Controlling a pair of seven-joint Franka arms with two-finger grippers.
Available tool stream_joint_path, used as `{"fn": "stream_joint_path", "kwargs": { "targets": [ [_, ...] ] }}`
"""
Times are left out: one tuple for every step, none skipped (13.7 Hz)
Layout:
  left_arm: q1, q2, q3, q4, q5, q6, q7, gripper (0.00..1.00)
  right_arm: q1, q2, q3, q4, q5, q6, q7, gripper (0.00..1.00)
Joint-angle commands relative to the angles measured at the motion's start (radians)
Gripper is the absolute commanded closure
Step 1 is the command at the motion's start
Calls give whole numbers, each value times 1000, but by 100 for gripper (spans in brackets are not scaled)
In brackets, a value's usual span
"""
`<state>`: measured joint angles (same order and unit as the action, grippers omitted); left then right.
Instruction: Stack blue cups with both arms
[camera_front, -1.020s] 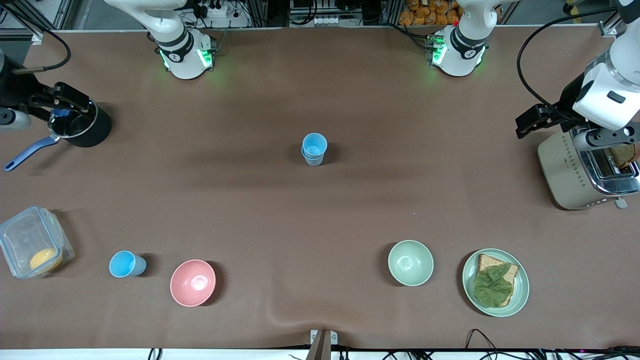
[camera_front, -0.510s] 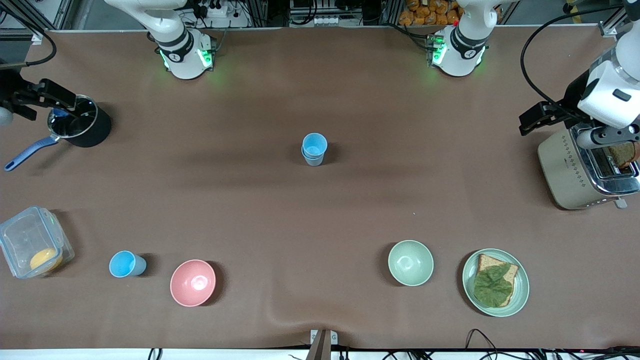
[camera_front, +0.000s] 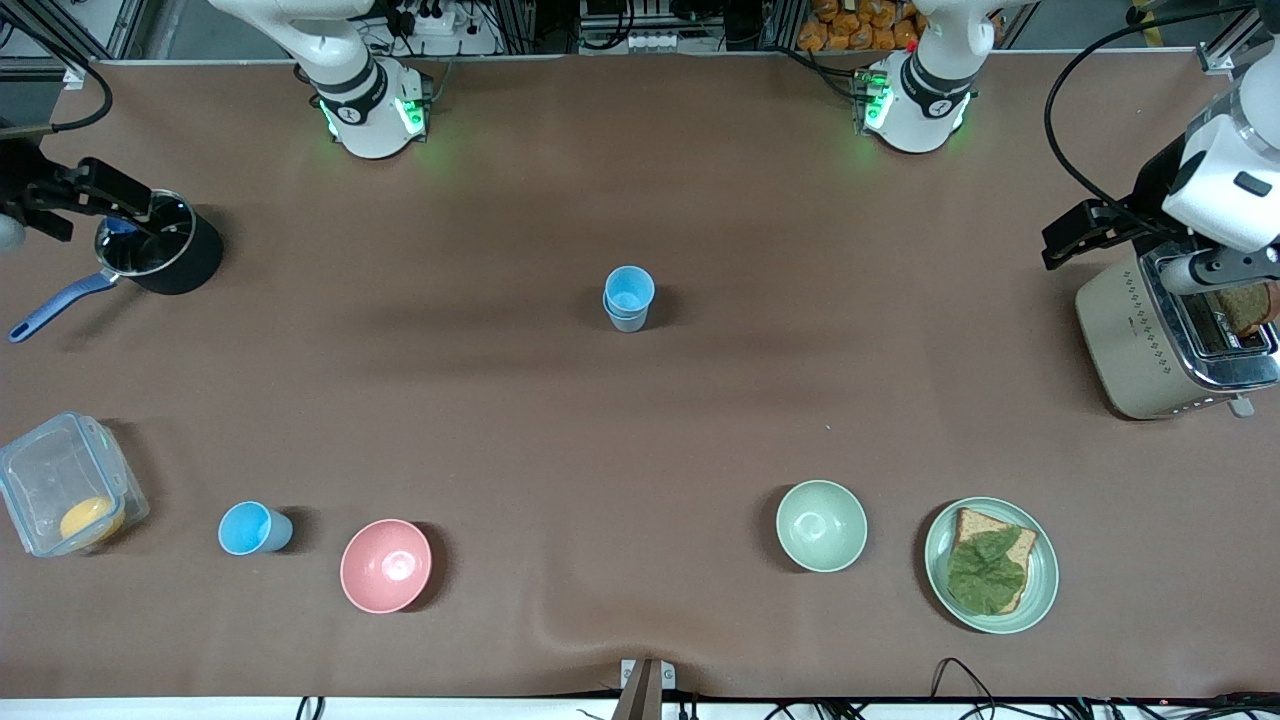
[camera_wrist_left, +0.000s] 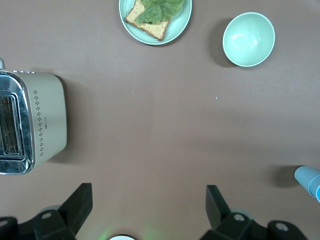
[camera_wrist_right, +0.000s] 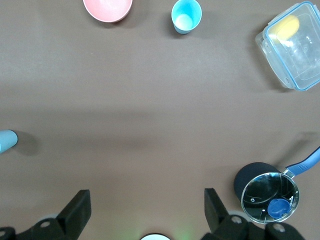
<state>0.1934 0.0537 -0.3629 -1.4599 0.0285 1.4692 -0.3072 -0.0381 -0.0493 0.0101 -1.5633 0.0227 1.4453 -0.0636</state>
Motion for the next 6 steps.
{"fn": "stream_joint_path", "kwargs": {
  "targets": [
    [6, 11, -5, 32, -7, -21, 7, 0, 0, 3, -2, 8, -1, 1, -4, 0],
    [7, 11, -5, 32, -6, -21, 7, 0, 0, 3, -2, 9, -3, 1, -4, 0],
    [8, 11, -5, 32, -6, -21, 8, 0, 0, 3, -2, 8, -3, 1, -4, 0],
    [8, 11, -5, 32, -6, -21, 7, 0, 0, 3, -2, 8, -4, 1, -4, 0],
    [8, 11, -5, 32, -6, -21, 8, 0, 0, 3, -2, 8, -6, 1, -4, 0],
    [8, 9, -5, 32, -6, -21, 8, 0, -2, 3, -2, 8, -7, 1, -4, 0]
  ]
}}
